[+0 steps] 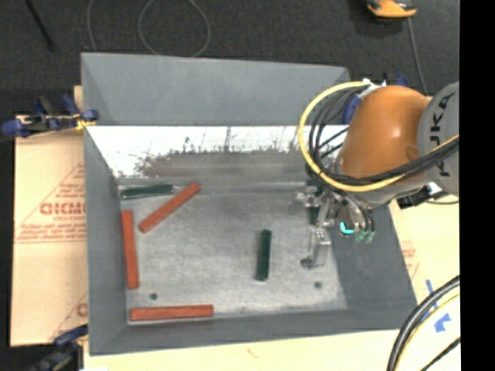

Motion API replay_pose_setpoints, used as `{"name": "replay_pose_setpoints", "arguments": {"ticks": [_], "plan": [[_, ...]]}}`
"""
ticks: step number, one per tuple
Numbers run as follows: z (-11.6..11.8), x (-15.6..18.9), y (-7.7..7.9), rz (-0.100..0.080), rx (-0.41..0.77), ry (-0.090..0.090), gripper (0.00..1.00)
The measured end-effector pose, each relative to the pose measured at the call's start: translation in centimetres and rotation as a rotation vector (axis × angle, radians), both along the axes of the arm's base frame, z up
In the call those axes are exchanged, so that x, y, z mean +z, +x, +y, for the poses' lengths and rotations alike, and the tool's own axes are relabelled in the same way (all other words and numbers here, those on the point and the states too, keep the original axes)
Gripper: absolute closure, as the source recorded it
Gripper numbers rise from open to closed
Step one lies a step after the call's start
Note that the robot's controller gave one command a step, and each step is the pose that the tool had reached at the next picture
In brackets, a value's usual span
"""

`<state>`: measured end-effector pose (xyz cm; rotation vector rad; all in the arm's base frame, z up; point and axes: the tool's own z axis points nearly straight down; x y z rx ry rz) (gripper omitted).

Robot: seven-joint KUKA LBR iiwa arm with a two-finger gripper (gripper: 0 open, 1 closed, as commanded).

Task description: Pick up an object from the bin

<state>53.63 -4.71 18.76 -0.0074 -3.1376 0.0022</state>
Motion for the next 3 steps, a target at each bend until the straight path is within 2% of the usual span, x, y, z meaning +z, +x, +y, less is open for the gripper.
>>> {"name": "replay_pose_setpoints", "arguments": {"ticks": [1, 2, 3], "plan": [[1.3, -11.8, 0.8, -0.011, 0.224, 0.000, 0.00], [-3.3, -11.4, -6.0, -0.026, 0.326, -0.002, 0.00], [12.9, -11.7, -1.1, -0.010, 0.605, 0.004, 0.00]]}}
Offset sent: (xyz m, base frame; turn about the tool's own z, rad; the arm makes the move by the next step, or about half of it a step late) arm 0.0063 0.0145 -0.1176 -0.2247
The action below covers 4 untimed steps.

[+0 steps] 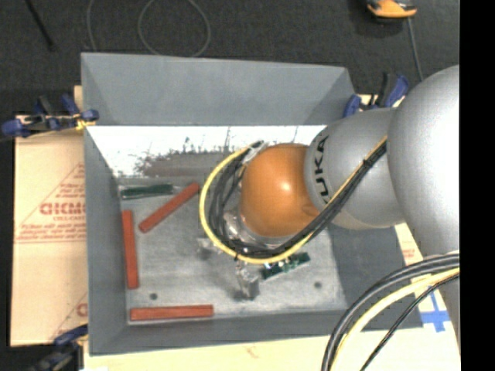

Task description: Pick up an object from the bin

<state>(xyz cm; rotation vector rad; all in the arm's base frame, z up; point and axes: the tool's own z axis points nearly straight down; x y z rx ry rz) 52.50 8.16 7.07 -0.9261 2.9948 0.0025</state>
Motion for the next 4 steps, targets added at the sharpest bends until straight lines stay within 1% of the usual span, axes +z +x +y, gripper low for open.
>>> {"name": "replay_pose_setpoints", "arguments": {"ticks": [1, 2, 3, 4], "plan": [[-5.1, 4.9, 2.5, -0.003, -0.206, -0.002, 0.00], [-13.6, 1.6, 0.9, 0.007, -0.149, -0.007, 0.00], [-13.1, 1.8, 1.1, 0.004, -0.143, -0.004, 1.00], [-9.9, 15.4, -0.4, -0.006, -0.096, -0.003, 1.00]]}}
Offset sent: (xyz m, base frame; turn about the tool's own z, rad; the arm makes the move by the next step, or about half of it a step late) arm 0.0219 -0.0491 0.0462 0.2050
